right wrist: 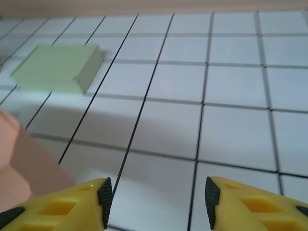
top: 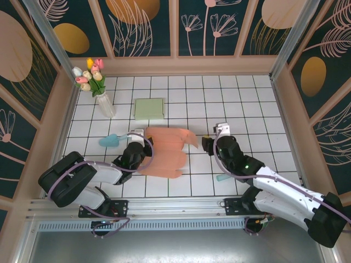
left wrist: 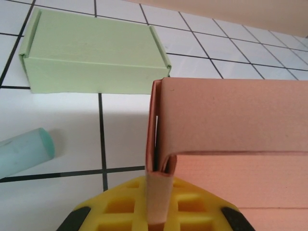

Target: Fold the paper box

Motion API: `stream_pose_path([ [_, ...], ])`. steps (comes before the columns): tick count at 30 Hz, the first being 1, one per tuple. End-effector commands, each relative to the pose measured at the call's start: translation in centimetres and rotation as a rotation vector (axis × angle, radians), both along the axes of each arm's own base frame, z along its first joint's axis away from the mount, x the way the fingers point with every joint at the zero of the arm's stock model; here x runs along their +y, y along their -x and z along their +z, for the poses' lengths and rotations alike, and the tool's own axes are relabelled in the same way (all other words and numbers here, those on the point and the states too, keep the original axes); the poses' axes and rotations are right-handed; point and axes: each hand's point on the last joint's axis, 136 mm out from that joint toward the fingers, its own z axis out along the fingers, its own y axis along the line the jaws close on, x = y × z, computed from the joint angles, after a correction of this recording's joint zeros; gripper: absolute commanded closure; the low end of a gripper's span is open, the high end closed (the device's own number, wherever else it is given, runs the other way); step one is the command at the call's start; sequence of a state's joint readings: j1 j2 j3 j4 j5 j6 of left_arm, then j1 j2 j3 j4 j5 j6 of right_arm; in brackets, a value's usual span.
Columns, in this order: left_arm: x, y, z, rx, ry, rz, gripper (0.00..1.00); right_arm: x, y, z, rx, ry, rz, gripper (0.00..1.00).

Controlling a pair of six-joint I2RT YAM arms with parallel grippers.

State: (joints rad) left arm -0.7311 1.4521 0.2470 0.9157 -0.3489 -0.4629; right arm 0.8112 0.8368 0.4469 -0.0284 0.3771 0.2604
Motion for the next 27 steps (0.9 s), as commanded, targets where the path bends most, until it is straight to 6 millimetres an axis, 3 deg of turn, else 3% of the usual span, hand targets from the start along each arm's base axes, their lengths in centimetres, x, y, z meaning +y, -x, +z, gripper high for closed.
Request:
stream_pose_path([
  [1, -0.6, 0.1, 1.8, -0.058, 0.048, -0.039, 1.00, 3.4, 0.8, 0.1, -0.013, -0.050, 0.185, 0.45],
  [7, -1.1, 0.5, 2.4, -0.066, 0.068, -0.074, 1.00, 4.8, 1.1, -1.4, 0.009, -0.029, 0.265, 0.45],
  [27, -1.9, 0.8, 2.3, -0.052, 0.086, -0.118, 1.00, 10.1, 2.9, -1.1, -0.018, -0.064, 0.439, 0.46],
])
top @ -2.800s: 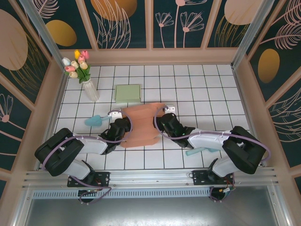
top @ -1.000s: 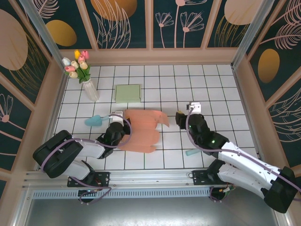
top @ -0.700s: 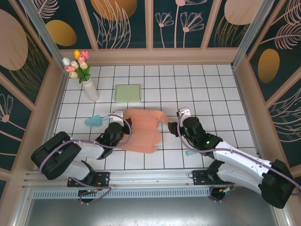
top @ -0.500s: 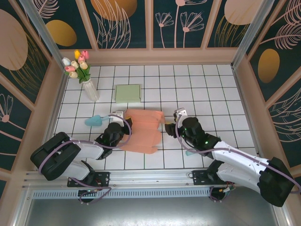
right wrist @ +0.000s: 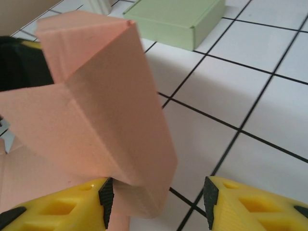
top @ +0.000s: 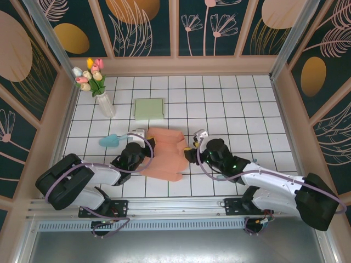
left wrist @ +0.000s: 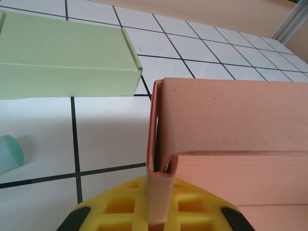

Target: Fold the paper box

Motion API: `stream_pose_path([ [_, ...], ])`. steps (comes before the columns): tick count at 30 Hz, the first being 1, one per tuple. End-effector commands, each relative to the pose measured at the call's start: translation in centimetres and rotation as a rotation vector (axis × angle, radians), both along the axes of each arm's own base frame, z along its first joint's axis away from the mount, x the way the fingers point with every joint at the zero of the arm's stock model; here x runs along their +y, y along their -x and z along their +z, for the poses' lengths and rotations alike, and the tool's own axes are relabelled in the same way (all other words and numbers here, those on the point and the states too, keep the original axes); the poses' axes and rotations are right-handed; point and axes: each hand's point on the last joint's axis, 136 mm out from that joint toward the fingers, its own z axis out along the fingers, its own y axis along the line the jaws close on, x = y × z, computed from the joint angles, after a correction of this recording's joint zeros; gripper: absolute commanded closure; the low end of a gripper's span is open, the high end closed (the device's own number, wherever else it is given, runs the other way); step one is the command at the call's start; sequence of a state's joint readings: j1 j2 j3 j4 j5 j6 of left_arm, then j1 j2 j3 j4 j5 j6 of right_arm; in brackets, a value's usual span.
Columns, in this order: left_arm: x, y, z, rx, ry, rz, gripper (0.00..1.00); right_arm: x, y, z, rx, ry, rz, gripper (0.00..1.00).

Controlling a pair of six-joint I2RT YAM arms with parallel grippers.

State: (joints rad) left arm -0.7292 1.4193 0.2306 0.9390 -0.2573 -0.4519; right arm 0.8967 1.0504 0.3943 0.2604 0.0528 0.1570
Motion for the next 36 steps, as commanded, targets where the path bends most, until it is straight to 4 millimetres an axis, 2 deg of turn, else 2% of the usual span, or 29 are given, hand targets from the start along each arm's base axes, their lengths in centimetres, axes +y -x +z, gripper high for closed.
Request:
stream_pose_path([
  [1, -0.6, 0.0, 1.5, -0.038, 0.048, -0.025, 1.00, 1.8, -0.5, 2.0, -0.061, -0.030, 0.012, 0.46],
  [10, -0.3, 0.0, 1.4, -0.027, 0.047, -0.008, 1.00, 2.4, -2.4, 1.4, -0.079, 0.019, -0.142, 0.44],
  [21, 1.3, -0.2, 0.7, 0.003, 0.047, 0.085, 1.00, 1.6, -4.7, 1.5, -0.136, 0.060, -0.341, 0.47],
  [28, 0.8, -0.1, 0.7, 0.023, 0.056, 0.087, 1.00, 3.2, -5.2, 1.9, -0.164, 0.048, -0.335, 0.48],
  [36, 0.9, 0.0, 0.6, 0.049, 0.074, 0.106, 1.00, 5.6, -5.8, 1.0, -0.193, 0.117, -0.341, 0.49],
])
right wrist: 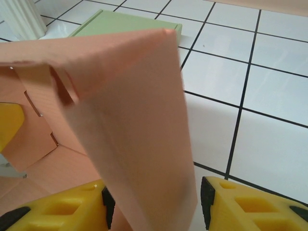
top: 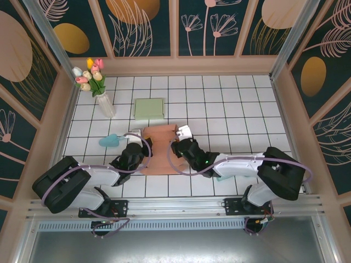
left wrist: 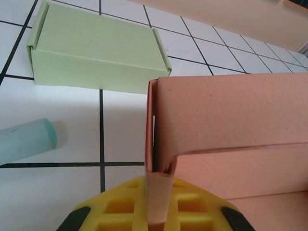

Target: Fold the paper box

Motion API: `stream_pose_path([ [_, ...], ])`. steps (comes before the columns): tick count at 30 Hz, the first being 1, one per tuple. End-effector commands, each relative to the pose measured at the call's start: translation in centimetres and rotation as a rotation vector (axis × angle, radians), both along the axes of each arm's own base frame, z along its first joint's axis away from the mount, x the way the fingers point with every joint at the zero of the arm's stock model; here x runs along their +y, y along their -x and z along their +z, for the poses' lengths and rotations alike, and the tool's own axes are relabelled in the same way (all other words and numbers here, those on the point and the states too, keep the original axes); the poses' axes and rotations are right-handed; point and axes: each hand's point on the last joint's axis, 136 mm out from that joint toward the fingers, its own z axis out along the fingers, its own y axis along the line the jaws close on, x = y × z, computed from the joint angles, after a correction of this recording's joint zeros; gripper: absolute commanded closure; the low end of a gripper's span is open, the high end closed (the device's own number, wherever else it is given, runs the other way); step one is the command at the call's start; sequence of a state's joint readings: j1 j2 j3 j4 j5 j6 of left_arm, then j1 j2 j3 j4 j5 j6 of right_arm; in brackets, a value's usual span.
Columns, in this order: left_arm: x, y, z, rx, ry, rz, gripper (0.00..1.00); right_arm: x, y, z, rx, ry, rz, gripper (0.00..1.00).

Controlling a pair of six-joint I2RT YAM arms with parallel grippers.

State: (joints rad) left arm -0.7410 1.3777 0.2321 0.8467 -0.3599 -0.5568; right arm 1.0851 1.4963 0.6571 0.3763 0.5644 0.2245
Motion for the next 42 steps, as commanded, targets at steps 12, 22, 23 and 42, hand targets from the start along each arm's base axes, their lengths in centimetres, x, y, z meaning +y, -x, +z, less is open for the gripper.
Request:
stream_pose_path([
  [12, 0.8, -0.1, 0.0, 0.060, 0.070, 0.105, 1.00, -2.2, -2.5, 0.1, -0.123, 0.079, -0.322, 0.76],
  [22, 1.3, 0.0, -0.1, 0.085, 0.118, 0.177, 1.00, -6.2, -2.8, -1.0, -0.171, 0.207, -0.622, 0.84],
  [23, 1.3, -0.1, -0.1, 0.086, 0.118, 0.179, 1.00, -5.9, -2.8, -1.2, -0.166, 0.211, -0.614, 0.84],
  [42, 0.6, -1.0, -2.3, 0.143, 0.060, 0.197, 1.00, 1.7, -1.5, -0.5, -0.010, -0.036, -0.143, 0.54],
])
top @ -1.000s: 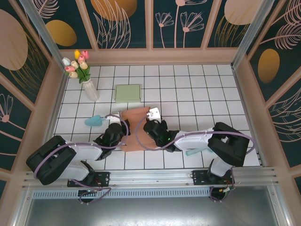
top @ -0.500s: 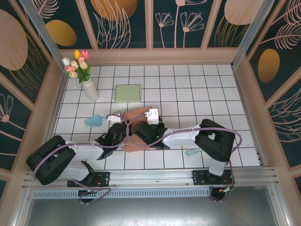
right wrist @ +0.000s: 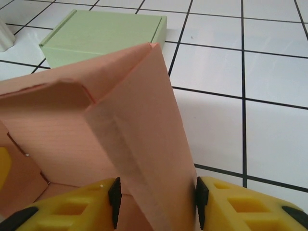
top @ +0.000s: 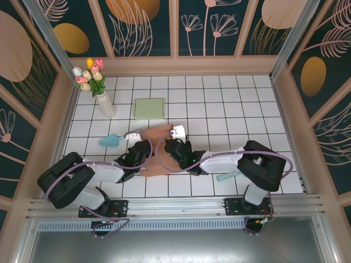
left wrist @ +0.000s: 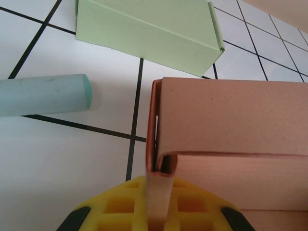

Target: Fold the paper box

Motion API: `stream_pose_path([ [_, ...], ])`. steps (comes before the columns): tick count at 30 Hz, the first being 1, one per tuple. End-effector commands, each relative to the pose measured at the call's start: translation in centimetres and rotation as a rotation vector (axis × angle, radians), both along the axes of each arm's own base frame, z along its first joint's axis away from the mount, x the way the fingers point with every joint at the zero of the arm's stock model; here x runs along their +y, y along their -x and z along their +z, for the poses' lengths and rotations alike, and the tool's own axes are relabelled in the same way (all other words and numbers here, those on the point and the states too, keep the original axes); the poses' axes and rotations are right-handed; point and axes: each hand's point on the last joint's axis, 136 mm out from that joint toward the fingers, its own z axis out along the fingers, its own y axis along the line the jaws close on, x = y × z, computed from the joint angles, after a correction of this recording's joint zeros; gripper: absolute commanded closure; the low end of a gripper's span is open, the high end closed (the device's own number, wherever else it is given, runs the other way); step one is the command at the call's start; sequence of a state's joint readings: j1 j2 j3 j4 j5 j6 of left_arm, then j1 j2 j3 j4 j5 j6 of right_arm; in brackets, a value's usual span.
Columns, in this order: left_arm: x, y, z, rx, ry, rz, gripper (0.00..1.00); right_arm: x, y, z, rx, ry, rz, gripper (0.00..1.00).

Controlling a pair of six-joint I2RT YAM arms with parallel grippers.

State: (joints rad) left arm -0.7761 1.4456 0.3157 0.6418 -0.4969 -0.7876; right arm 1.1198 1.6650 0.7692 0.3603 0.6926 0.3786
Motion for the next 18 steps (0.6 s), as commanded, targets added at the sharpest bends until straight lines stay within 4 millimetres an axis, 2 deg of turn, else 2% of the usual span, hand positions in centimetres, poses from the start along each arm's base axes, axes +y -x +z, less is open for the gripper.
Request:
stream_pose_path([
  [1, -0.6, -0.7, 0.5, -0.010, 0.034, 0.012, 1.00, 0.0, -0.4, 1.3, -0.041, 0.017, -0.010, 0.55],
  [11, -0.5, -0.7, 0.3, -0.006, 0.016, 0.009, 1.00, -1.3, -2.3, 2.4, -0.118, 0.113, -0.125, 0.72],
  [15, -0.5, -0.7, 0.2, -0.005, 0.015, 0.009, 1.00, -3.4, -3.1, 2.4, -0.146, 0.202, -0.274, 0.83],
  [18, -0.5, -0.8, 0.3, -0.007, 0.013, 0.011, 1.00, -4.3, -3.1, 2.3, -0.161, 0.234, -0.321, 0.90],
])
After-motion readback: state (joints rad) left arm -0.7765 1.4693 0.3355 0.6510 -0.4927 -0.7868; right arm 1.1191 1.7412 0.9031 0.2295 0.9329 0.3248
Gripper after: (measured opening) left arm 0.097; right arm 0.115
